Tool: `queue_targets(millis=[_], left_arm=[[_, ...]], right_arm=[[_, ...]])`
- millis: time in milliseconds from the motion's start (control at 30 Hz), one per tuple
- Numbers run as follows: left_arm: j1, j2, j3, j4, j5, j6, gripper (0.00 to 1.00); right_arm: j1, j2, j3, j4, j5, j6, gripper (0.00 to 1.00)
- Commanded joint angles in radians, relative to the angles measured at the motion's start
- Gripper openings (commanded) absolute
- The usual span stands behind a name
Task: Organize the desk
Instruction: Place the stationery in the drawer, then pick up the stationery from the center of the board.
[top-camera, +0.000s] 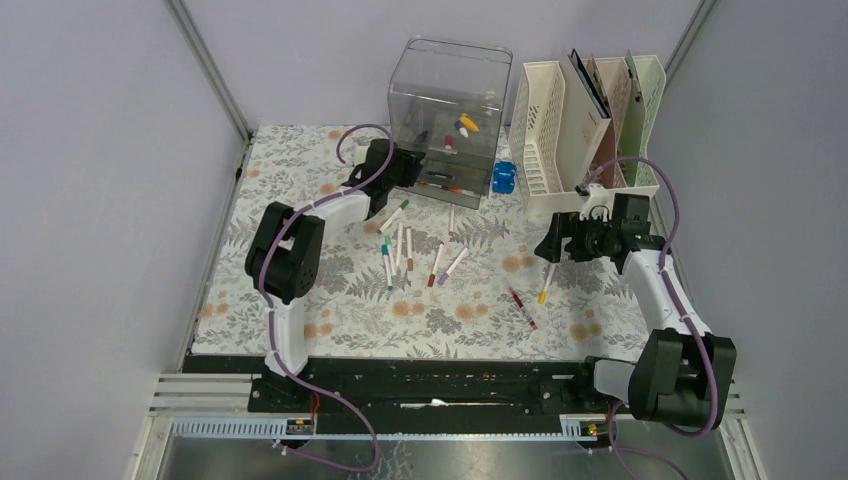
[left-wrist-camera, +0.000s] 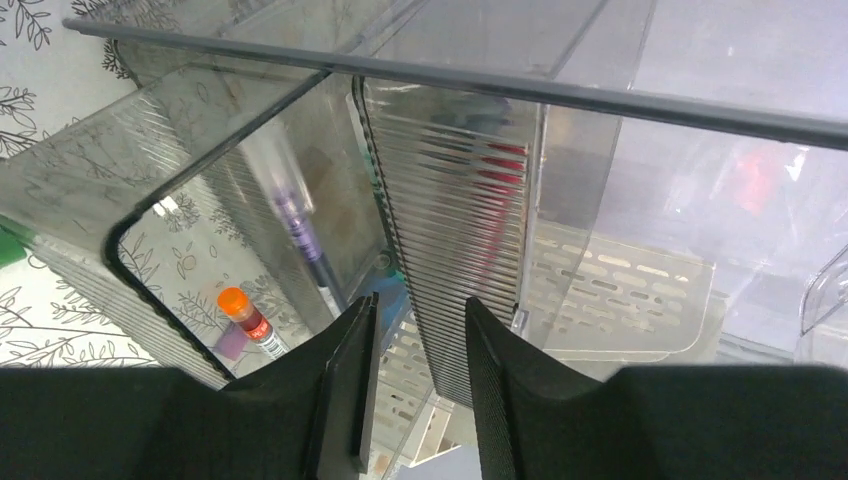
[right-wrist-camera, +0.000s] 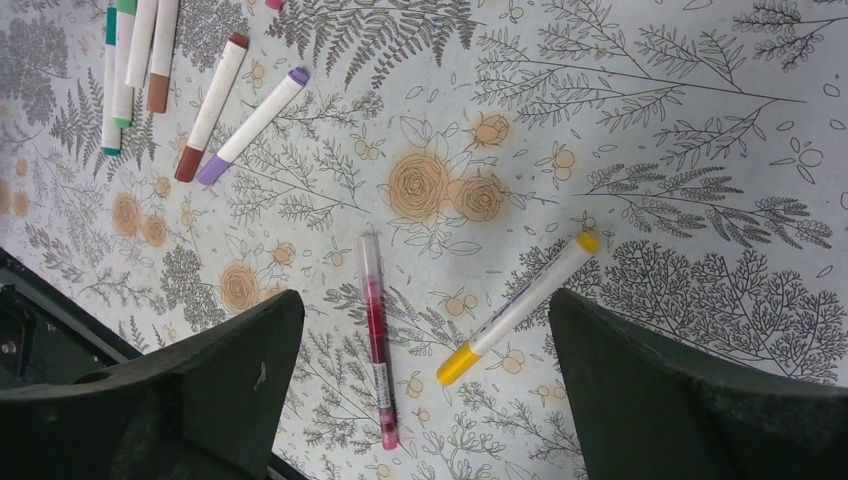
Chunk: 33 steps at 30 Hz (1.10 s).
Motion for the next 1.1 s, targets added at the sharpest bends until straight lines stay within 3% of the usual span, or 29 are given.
queue_targets(millis=[0, 200, 333, 500, 533, 600, 633, 733, 933, 1067], left_arm=[[0.019, -0.014, 0.020, 0.092, 0.063, 0.011, 0.42], [0.023, -0.142, -0.046, 0.145, 0.108, 0.168, 0.54], [0.026, -0.279, -0.130, 0.155, 0.160, 0.318, 0.59], [0.028, -0.504, -0.259, 0.036, 0.149, 0.542, 0.64], [0.028, -0.659, -0.354, -0.062, 0.087, 0.640, 0.74], [0.028, -0.777, -0.421, -0.128, 0.035, 0.696, 0.84], [0.028, -0.852, -0.457, -0.154, 0.010, 0.719, 0.87], [0.031, -1.018, -0.571, -0.225, -0.077, 0.754, 0.98], [0.033, -1.243, -0.740, -0.282, -0.062, 0.720, 0.99], [0.032, -1.340, -0.826, -0.297, -0.031, 0.645, 0.99]], right_arm=[[-0.001, -0.005, 0.014, -0.019, -0.064, -0.045, 1.00], [0.001, -0.020, 0.029, -0.067, -0.175, -0.132, 1.00], [0.028, -0.012, 0.047, -0.108, -0.155, -0.177, 1.00], [0.205, -0.010, 0.052, -0.154, 0.019, -0.243, 1.00], [0.319, -0.010, 0.020, -0.152, 0.089, -0.252, 1.00], [0.360, -0.008, -0.012, -0.142, 0.141, -0.253, 0.98], [0.387, -0.002, -0.028, -0.072, 0.304, -0.213, 0.95], [0.455, 0.015, -0.077, -0.030, 0.369, -0.184, 0.87], [0.541, 0.082, -0.103, -0.006, 0.459, -0.172, 0.72], [0.558, 0.124, -0.081, -0.019, 0.456, -0.169, 0.70]])
